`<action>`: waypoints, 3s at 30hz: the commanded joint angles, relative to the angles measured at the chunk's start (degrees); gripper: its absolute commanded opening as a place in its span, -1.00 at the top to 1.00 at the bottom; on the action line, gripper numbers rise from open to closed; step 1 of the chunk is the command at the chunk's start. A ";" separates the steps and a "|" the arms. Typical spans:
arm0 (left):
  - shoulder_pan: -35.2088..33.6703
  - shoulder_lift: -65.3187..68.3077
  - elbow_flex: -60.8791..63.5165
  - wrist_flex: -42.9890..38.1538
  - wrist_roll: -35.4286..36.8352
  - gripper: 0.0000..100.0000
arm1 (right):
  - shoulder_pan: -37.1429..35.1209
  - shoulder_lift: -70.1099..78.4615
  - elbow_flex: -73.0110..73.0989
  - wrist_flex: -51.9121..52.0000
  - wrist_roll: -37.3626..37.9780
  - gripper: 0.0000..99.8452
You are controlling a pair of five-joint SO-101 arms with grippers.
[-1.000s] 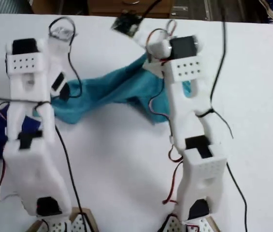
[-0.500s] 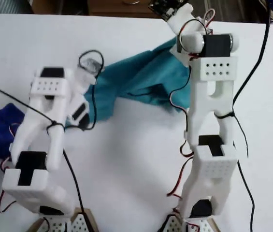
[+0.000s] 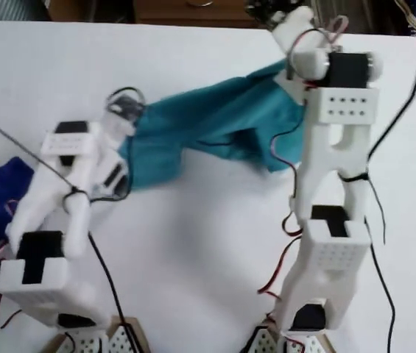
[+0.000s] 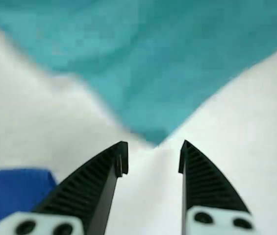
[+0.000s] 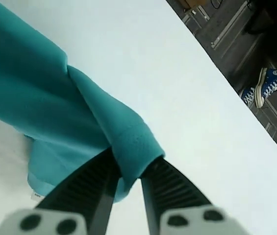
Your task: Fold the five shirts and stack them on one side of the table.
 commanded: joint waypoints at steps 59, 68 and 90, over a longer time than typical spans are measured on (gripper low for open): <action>-48.00 -2.90 -15.43 1.05 0.09 0.60 | -50.07 23.08 20.75 -16.48 -17.05 0.48; -47.74 -2.90 -15.43 1.05 0.09 0.60 | -46.64 30.20 9.05 -11.12 -17.05 0.89; -36.75 -2.90 -9.01 1.49 0.09 0.60 | -43.03 18.95 -25.58 3.56 -14.15 0.96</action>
